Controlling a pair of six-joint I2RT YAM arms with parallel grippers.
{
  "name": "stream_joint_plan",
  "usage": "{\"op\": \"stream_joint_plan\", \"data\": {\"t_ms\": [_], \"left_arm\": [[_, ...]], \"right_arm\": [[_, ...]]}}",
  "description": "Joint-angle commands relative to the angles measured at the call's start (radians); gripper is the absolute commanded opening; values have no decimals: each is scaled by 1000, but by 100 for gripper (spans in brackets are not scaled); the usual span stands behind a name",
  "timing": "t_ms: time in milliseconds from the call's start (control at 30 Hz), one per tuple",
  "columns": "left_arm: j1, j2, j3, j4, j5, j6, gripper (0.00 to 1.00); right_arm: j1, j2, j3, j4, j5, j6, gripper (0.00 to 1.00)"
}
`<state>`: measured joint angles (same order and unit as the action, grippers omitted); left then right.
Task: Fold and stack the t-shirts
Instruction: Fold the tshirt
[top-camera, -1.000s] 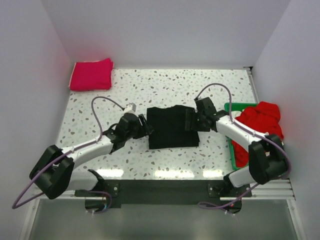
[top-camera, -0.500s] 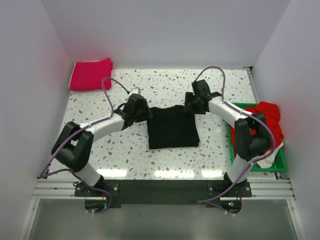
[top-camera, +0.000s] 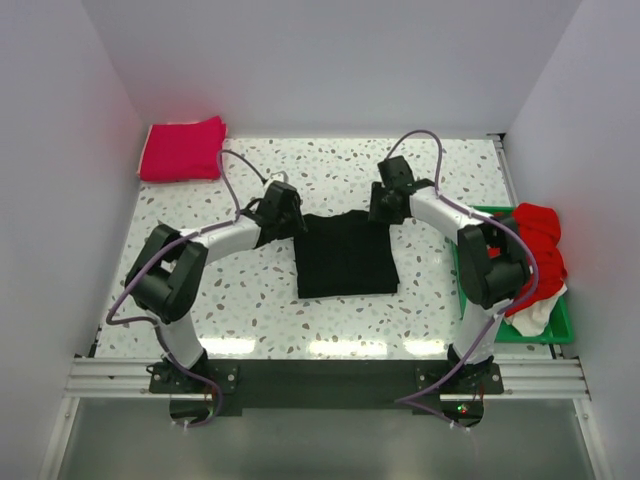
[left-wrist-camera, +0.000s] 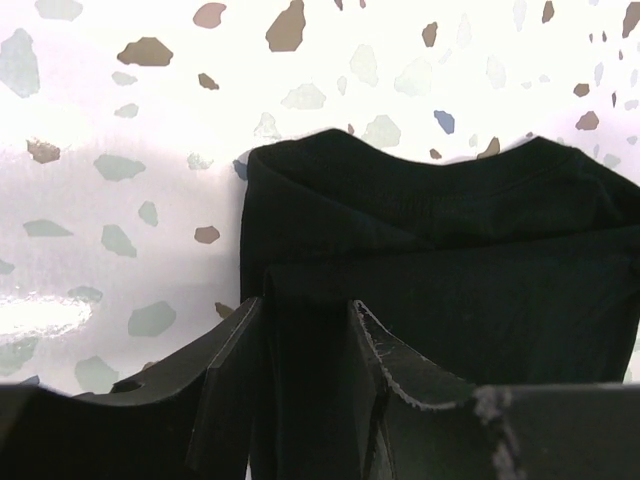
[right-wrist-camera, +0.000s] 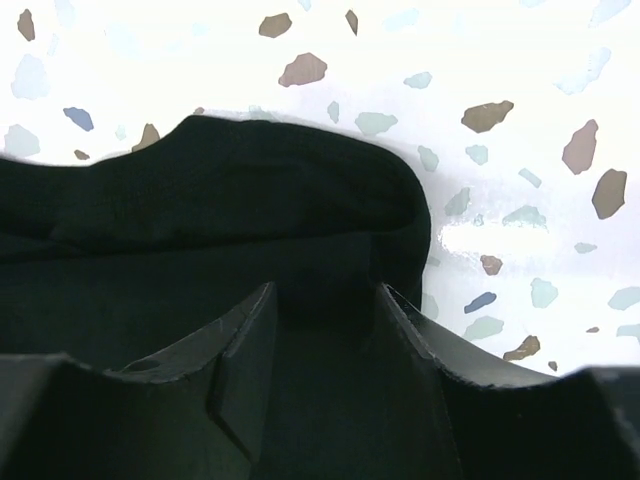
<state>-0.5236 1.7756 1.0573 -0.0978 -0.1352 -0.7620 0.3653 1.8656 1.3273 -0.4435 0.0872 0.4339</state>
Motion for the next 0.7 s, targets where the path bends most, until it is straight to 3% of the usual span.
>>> {"op": "stream_joint_plan", "data": {"t_ms": [0,200,333,433,667], "left_arm": [[14,18,49,27,-17,21,42],[17,15,53,44,-4,21,24],[16,-19,44,55,-6,27,9],[16,-64,27,66,-6,33,1],[20,-113,15,127,-35,43,0]], "right_arm": [[-5,15,35,28,2,5,45],[-5,12,39,22,-3,5,17],[-6,-28,38,8,8,5,6],[-17,-86,24,5,16,5,3],[-89,-103,3,29,-10,20,2]]}}
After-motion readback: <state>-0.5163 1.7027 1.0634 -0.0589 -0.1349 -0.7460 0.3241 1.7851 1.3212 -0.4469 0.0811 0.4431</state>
